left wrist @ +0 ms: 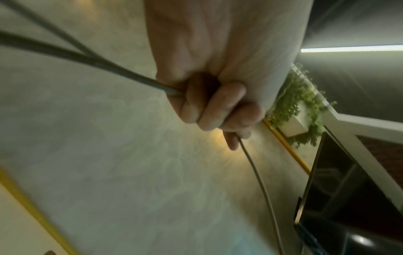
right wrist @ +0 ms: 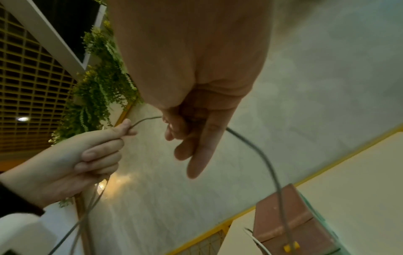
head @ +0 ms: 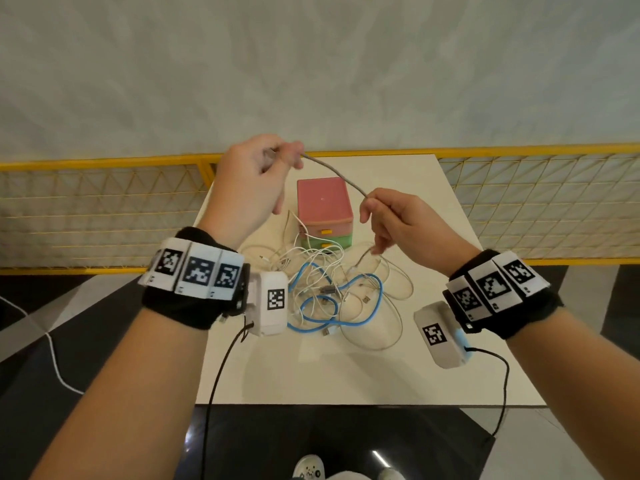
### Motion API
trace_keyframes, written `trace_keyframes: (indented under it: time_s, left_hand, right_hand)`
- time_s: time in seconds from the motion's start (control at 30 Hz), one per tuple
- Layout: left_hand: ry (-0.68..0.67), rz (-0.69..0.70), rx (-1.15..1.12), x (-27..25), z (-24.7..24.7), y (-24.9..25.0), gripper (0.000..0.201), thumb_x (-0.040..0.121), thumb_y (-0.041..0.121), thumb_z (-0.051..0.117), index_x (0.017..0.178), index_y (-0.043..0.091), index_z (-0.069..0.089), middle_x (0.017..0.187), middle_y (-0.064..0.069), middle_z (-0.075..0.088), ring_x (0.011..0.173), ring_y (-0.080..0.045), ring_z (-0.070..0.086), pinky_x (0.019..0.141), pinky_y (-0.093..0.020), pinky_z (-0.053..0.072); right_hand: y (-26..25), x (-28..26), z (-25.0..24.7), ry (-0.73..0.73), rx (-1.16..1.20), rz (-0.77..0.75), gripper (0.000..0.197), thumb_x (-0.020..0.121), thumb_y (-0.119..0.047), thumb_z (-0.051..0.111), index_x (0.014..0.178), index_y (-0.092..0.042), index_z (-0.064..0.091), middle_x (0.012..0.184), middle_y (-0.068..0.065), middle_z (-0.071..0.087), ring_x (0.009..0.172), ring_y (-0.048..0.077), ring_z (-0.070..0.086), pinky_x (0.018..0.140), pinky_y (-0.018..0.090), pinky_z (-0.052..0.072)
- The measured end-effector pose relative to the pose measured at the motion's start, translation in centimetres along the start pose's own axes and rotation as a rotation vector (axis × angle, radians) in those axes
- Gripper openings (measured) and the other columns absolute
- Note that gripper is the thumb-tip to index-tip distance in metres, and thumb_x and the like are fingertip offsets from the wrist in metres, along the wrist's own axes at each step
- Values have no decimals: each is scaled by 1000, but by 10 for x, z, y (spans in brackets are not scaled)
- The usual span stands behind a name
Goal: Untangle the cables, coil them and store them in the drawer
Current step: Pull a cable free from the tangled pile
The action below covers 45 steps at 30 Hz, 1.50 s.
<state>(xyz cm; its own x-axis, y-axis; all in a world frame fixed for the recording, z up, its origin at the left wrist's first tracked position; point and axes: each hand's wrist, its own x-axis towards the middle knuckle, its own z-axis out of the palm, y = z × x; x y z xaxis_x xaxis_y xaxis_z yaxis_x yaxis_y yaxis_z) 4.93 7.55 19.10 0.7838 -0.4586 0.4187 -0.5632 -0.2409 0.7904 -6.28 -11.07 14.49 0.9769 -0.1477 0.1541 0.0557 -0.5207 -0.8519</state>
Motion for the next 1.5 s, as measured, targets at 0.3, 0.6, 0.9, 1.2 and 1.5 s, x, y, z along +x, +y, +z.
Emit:
trace_keyframes:
  time_s: [0.3,0.6,0.9,1.2,1.5]
  left_hand:
    - [-256,-237,-533,-10,-6,17,9,97,16,47,92,17,54,55,10,31,48,-7,31,44,-20,19]
    - [-581,-69,-426,-48,24,35,33,103,26,38,90,14,66,91,3,68,92,-11,64,91,-33,49]
    - [-376,-26,-508,-56,29,50,30,105,23,38,86,9,57,79,-3,75,80,-24,74,82,-42,58]
    - [-320,-206,-644,-58,31,38,16,105,14,39,96,9,51,50,11,29,42,-7,23,44,-20,26]
    - [-26,-196,-600,-53,25,11,29,107,16,31,84,15,48,49,15,29,40,-3,20,38,-16,20]
  right_hand:
    - [-54,-68,1,-676,-7,249,18,101,-28,39,102,-13,49,83,9,73,78,19,72,49,38,56]
    - [-39,-70,11,-357,-506,-92,36,96,-45,38,107,-20,61,97,-7,66,88,8,60,80,32,48]
    - [-24,-68,36,-255,114,-79,22,102,-9,34,95,3,52,82,11,65,87,25,65,85,33,52]
    - [0,-74,52,-360,58,-34,18,102,-15,37,109,-9,52,93,5,70,94,14,64,94,36,47]
    - [38,-74,94,-556,-213,52,20,94,3,33,97,-8,49,78,-7,58,79,17,61,80,24,48]
